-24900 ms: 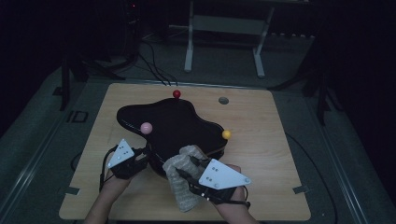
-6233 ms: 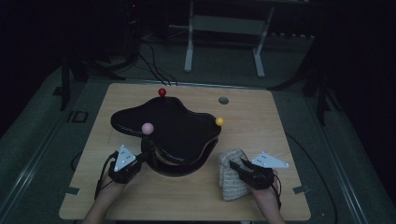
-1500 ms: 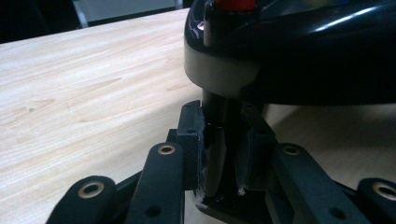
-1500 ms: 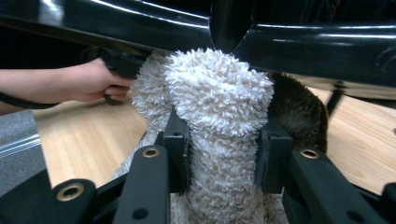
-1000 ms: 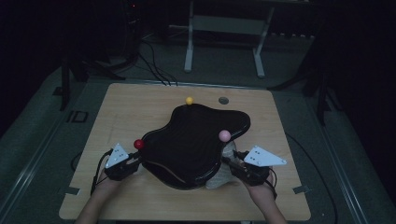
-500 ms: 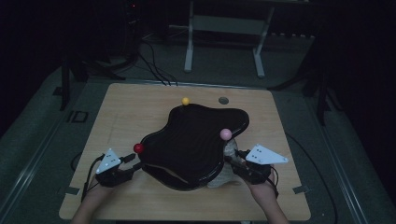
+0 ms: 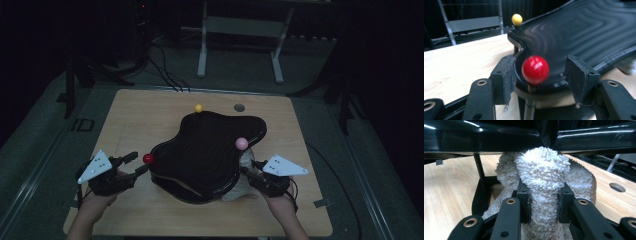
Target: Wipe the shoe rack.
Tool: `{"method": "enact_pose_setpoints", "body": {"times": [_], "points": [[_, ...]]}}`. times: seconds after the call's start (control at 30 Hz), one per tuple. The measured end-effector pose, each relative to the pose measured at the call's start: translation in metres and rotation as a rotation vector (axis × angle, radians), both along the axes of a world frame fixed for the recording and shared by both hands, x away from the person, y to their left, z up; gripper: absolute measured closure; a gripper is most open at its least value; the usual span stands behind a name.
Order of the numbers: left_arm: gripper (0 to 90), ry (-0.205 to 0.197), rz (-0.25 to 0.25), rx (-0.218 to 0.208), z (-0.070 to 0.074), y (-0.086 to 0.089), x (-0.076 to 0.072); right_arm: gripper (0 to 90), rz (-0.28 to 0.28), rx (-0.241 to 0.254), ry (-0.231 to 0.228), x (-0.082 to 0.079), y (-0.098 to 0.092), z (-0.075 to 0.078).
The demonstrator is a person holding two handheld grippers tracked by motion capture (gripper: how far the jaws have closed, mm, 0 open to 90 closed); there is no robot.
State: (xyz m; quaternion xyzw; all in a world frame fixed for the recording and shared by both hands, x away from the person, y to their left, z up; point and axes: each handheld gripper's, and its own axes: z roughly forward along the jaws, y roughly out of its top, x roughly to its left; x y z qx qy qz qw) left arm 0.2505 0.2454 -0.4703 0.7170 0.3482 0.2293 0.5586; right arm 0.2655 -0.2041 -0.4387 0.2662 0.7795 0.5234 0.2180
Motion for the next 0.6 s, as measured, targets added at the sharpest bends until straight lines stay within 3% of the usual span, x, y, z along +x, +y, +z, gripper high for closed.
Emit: {"method": "enact_pose_setpoints", "body": {"times": [0.1, 0.17, 0.23, 0.3, 0.43, 0.6], "points": [[41.3, 0.027, 0.015, 0.012, 0.001, -0.007, 0.009, 70.7, 0.0, 0.007, 0.001, 0.0, 0.0, 0.0], [43.4, 0.029, 0.029, 0.049, -0.001, -0.014, 0.013, 70.6, 0.0, 0.009, 0.0, 0.0, 0.0, -0.001], [49.2, 0.027, 0.026, 0.051, -0.002, -0.018, 0.014, 70.5, 0.001, 0.007, -0.001, 0.0, -0.001, 0.0], [55.8, 0.035, 0.034, 0.078, -0.003, -0.021, 0.016, 69.6, 0.001, 0.01, -0.003, -0.001, -0.001, 0.001], [58.1, 0.033, 0.017, 0.08, -0.003, -0.019, 0.017, 63.7, 0.001, 0.027, -0.011, -0.001, -0.001, 0.006], [58.6, 0.035, 0.002, 0.076, -0.004, -0.018, 0.019, 65.5, 0.017, 0.04, 0.011, 0.005, 0.001, 0.001]]}}
